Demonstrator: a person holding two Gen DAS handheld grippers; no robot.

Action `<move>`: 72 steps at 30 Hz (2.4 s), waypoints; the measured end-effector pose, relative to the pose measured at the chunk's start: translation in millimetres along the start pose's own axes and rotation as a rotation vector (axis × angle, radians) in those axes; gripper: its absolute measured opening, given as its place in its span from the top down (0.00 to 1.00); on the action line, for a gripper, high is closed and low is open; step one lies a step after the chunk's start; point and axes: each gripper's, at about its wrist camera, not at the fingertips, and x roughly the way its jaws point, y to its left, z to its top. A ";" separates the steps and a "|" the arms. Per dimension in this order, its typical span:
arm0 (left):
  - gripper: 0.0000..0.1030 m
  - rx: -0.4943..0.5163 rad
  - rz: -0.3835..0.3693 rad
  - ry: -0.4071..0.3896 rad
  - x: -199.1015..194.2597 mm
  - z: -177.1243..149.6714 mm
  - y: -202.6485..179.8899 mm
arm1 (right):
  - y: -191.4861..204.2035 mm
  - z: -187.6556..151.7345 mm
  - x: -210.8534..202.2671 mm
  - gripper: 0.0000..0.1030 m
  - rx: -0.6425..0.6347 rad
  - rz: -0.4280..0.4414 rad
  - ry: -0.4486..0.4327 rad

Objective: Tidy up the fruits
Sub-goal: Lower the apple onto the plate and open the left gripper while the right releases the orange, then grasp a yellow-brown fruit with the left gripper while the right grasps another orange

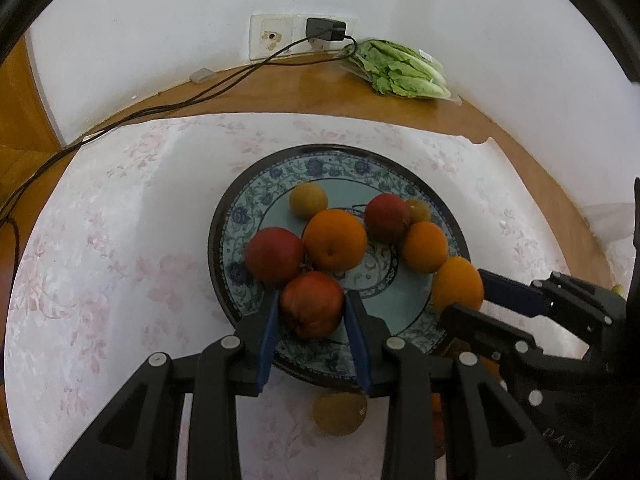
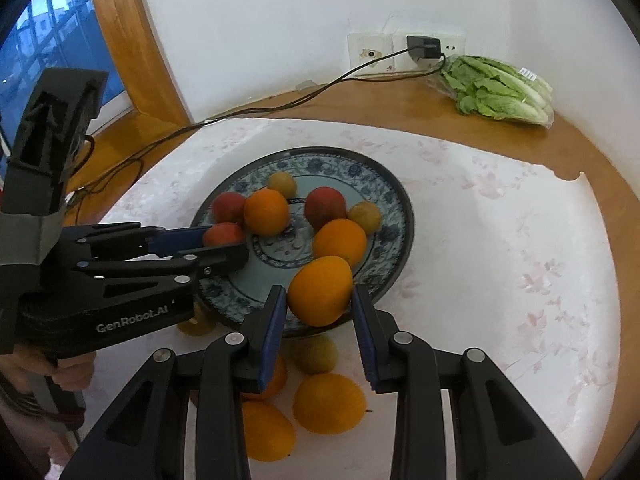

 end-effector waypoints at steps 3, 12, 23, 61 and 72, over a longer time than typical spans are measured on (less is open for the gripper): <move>0.67 -0.003 -0.002 -0.002 0.1 0.0 0.5 | -3.7 1.6 0.8 0.67 0.004 -0.007 -0.001; 0.67 -0.008 -0.017 0.002 -2.5 -0.9 2.5 | -9.2 3.6 2.3 0.66 0.037 0.002 -0.007; 0.60 -0.031 -0.041 -0.018 -23.7 -6.8 5.4 | -10.7 1.2 -15.2 0.62 0.066 0.022 -0.034; 0.60 -0.042 -0.097 0.029 -35.0 -52.1 -5.5 | -14.7 -44.1 -31.1 0.62 0.142 0.016 0.050; 0.65 -0.075 -0.089 0.042 -24.4 -53.7 -2.9 | -17.8 -42.4 -22.3 0.62 0.150 0.084 0.075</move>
